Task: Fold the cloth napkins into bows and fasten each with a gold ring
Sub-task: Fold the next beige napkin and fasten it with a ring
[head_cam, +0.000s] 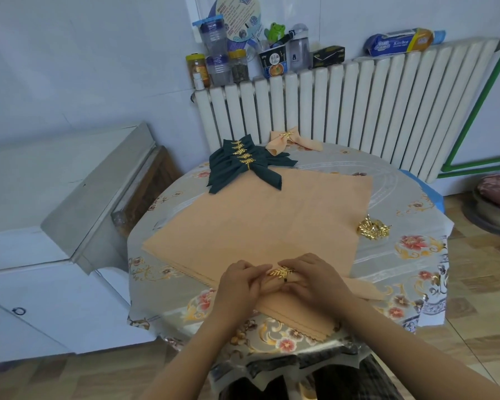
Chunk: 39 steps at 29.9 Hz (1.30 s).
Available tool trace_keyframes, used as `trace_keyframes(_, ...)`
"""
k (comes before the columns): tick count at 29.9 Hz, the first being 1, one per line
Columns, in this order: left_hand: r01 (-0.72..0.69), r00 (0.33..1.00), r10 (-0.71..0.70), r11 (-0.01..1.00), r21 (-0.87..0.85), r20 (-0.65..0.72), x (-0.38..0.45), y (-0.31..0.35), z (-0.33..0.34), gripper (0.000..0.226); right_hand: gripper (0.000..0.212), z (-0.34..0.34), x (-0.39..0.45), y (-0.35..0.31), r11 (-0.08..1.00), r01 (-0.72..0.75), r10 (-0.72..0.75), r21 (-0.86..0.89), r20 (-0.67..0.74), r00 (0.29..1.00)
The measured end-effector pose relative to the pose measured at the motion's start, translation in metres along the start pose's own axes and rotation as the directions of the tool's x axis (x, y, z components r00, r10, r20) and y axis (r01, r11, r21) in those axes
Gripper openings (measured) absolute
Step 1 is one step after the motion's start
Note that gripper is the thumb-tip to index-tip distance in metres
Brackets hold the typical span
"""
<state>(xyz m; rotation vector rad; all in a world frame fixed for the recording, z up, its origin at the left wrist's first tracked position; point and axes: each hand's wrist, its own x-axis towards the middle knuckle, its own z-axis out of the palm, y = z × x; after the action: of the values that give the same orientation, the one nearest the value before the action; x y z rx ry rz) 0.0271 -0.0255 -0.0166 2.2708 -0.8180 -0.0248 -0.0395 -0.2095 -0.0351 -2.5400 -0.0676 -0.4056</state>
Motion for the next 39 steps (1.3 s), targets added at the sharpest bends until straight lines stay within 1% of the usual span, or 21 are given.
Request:
trace_keyframes(2, 0.072, 0.997, -0.070, 0.995, -0.064, 0.021, 0.002, 0.001, -0.002, 0.026, 0.060, 0.001, -0.005, -0.001, 0.998, -0.020, 0.022, 0.056, -0.033, 0.999)
trace_keyframes(4, 0.131, 0.991, -0.130, 0.987, -0.089, 0.023, 0.001, 0.001, -0.003, 0.025, 0.059, 0.003, -0.006, -0.003, 0.997, -0.027, 0.029, 0.073, -0.033, 0.999)
trace_keyframes(6, 0.133, 0.991, -0.132, 0.987, -0.086, 0.024, 0.001, 0.003, -0.003, 0.027, 0.059, 0.002, -0.007, -0.003, 0.996, -0.036, 0.039, 0.083, -0.041, 0.998)
trace_keyframes(9, 0.091, 0.996, -0.091, 0.995, -0.049, 0.012, -0.003, 0.005, -0.003, 0.025, 0.057, 0.002, -0.008, -0.006, 0.993, -0.041, 0.048, 0.109, -0.060, 0.997)
trace_keyframes(11, 0.055, 0.998, -0.055, 0.998, -0.013, -0.014, -0.006, 0.006, -0.003, 0.020, 0.049, 0.001, -0.006, -0.009, 0.990, -0.082, 0.091, 0.114, -0.074, 0.993)
trace_keyframes(14, -0.049, 0.995, 0.057, 0.994, 0.100, -0.079, -0.010, 0.007, -0.003, 0.020, 0.045, 0.003, -0.003, -0.010, 0.985, -0.144, 0.151, 0.095, -0.066, 0.986)
trace_keyframes(16, -0.080, 0.992, 0.091, 0.989, 0.127, -0.088, -0.011, 0.011, -0.004, 0.023, 0.045, 0.005, -0.002, -0.011, 0.983, -0.162, 0.167, 0.086, -0.062, 0.984)
trace_keyframes(18, -0.057, 0.998, 0.060, 0.995, 0.088, -0.034, -0.012, 0.014, -0.005, 0.022, 0.045, 0.006, -0.003, -0.011, 0.983, -0.164, 0.169, 0.083, -0.052, 0.984)
trace_keyframes(21, 0.032, 0.999, -0.033, 0.999, 0.021, 0.035, -0.016, 0.013, -0.006, 0.022, 0.044, 0.005, -0.004, -0.008, 0.988, -0.119, 0.123, 0.095, -0.027, 0.992)
trace_keyframes(24, 0.154, 0.988, -0.151, 0.983, -0.103, 0.041, -0.014, 0.008, -0.009, 0.015, 0.043, 0.005, -0.004, -0.004, 0.989, -0.100, 0.100, 0.107, 0.004, 0.995)
trace_keyframes(26, 0.233, 0.972, -0.231, 0.954, -0.186, 0.037, -0.014, 0.009, -0.010, 0.009, 0.044, 0.006, -0.002, -0.005, 0.988, -0.108, 0.109, 0.110, -0.007, 0.994)
trace_keyframes(28, 0.256, 0.967, -0.250, 0.954, -0.158, 0.058, -0.015, 0.011, -0.007, 0.010, 0.038, 0.007, 0.000, -0.006, 0.985, -0.120, 0.124, 0.125, -0.022, 0.992)
trace_keyframes(30, 0.250, 0.966, -0.239, 0.962, -0.112, 0.100, -0.019, 0.012, -0.005, 0.013, 0.039, 0.007, 0.001, -0.007, 0.984, -0.124, 0.129, 0.129, -0.034, 0.991)
trace_keyframes(33, 0.263, 0.961, -0.247, 0.955, -0.134, 0.124, -0.017, 0.009, -0.005, 0.011, 0.041, 0.011, 0.001, -0.006, 0.991, -0.111, 0.115, 0.079, -0.045, 0.992)
trace_keyframes(34, 0.251, 0.964, -0.236, 0.960, -0.126, 0.123, -0.015, 0.011, -0.006, 0.013, 0.038, 0.011, 0.000, -0.006, 0.990, -0.115, 0.119, 0.079, -0.044, 0.992)
trace_keyframes(35, 0.216, 0.973, -0.206, 0.972, -0.094, 0.101, -0.012, 0.011, -0.005, 0.020, 0.037, 0.012, -0.001, -0.005, 0.989, -0.116, 0.121, 0.093, -0.049, 0.991)
trace_keyframes(36, 0.161, 0.986, -0.159, 0.986, -0.042, 0.058, -0.007, 0.012, -0.003, 0.028, 0.037, 0.010, -0.003, -0.004, 0.987, -0.113, 0.120, 0.112, -0.052, 0.991)
trace_keyframes(38, 0.014, 0.999, -0.011, 0.998, 0.057, -0.036, 0.001, 0.009, 0.001, 0.041, 0.042, 0.008, -0.005, -0.003, 0.984, -0.090, 0.094, 0.153, -0.024, 0.995)
trace_keyframes(39, -0.057, 0.998, 0.059, 0.996, 0.063, -0.024, 0.004, 0.005, 0.004, 0.048, 0.048, 0.006, -0.008, -0.004, 0.981, -0.082, 0.085, 0.177, -0.007, 0.996)
